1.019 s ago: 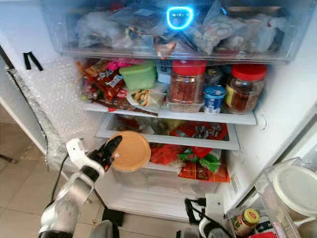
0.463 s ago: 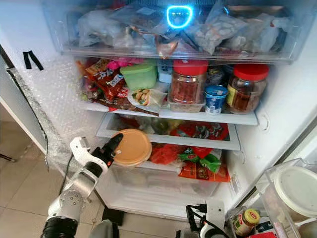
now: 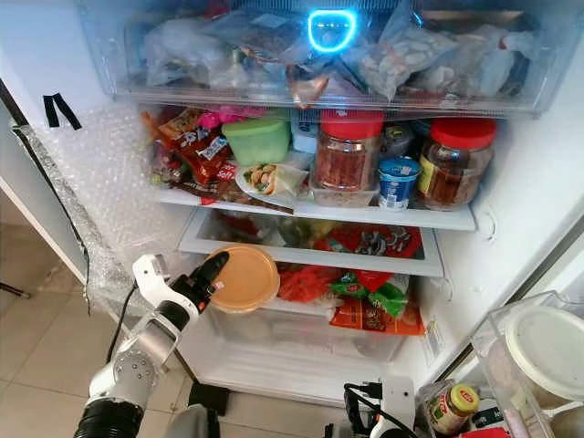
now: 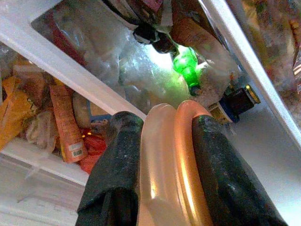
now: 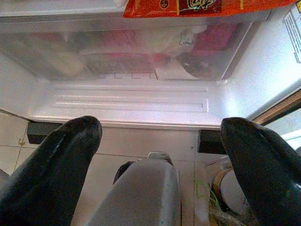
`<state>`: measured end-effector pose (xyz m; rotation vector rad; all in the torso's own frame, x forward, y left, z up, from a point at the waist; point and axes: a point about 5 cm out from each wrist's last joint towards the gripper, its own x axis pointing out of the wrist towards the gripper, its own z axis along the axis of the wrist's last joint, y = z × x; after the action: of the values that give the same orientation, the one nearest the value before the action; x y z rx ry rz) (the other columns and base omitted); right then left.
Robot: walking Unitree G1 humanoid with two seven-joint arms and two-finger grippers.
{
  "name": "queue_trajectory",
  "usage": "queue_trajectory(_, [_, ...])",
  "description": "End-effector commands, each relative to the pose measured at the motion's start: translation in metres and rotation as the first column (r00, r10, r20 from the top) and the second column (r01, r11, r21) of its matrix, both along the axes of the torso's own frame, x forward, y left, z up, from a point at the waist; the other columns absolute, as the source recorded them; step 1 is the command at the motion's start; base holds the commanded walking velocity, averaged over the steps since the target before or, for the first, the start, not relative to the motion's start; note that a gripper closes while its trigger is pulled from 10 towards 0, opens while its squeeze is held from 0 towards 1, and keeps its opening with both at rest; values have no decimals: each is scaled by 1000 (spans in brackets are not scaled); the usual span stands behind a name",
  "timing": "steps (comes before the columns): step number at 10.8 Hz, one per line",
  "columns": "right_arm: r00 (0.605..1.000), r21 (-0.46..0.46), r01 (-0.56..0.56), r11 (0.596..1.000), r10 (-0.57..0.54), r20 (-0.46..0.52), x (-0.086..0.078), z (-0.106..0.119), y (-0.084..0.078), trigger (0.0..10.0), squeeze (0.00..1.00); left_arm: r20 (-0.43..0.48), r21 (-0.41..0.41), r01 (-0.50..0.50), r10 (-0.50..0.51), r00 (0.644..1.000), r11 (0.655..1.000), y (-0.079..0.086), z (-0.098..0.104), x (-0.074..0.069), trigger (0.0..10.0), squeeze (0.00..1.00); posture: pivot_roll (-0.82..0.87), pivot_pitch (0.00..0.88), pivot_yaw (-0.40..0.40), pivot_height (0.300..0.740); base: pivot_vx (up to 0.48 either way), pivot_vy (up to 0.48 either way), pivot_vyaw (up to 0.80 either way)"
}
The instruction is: Restocking fridge
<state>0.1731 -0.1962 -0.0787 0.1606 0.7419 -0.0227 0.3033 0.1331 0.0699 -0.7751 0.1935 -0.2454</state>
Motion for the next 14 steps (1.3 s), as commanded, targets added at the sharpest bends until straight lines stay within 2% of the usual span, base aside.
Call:
queue_trajectory(1, [999,-10,26,1000,-27,-35,-6,-3,-5,10000,0,26,14,8,-8,1000,1000,0,5,4,10000,0,-137,0,44,650,270,0,0])
queue_trajectory(3, [999,-3,19,1000,-19,-42,-7,-4,-4,10000,0,24,40,24,-25,999,999,2,3,5,10000,0,-145,0,42,650,268,0,-313])
queue_trajectory(5, [996,-18,47,999,-48,-73,-17,-6,-19,10000,0,32,39,36,-37,999,999,2,4,8,10000,0,-144,0,41,650,289,0,-306])
queue_trajectory(7, [994,-22,56,998,-58,-95,-23,-8,-24,10000,0,34,37,36,-37,999,999,1,5,8,10000,0,-136,0,37,650,291,0,0])
queue_trajectory(9, [990,-22,61,998,-63,-127,-36,-11,-28,10000,0,8,-28,41,-41,999,999,-1,3,7,10000,0,-139,0,40,650,0,0,0])
queue_trajectory(10, [988,-23,66,998,-69,-136,-39,-12,-30,10000,0,5,-36,39,-39,999,999,0,3,7,10000,0,-139,0,40,650,0,0,0])
queue_trajectory(11, [987,-24,70,997,-72,-140,-40,-13,-30,10000,0,-7,-66,36,-37,999,997,1,4,10,10000,0,-138,0,41,650,0,0,0])
queue_trajectory(12, [990,-19,62,998,-64,-123,-35,-12,-26,10000,0,-9,-85,18,-19,1000,996,3,6,17,10000,0,-136,0,40,650,0,0,0])
queue_trajectory(14, [991,-19,55,998,-56,-119,-36,-11,-26,10000,0,-36,-177,22,-29,999,984,0,0,27,10000,0,-143,10,33,650,0,0,0])
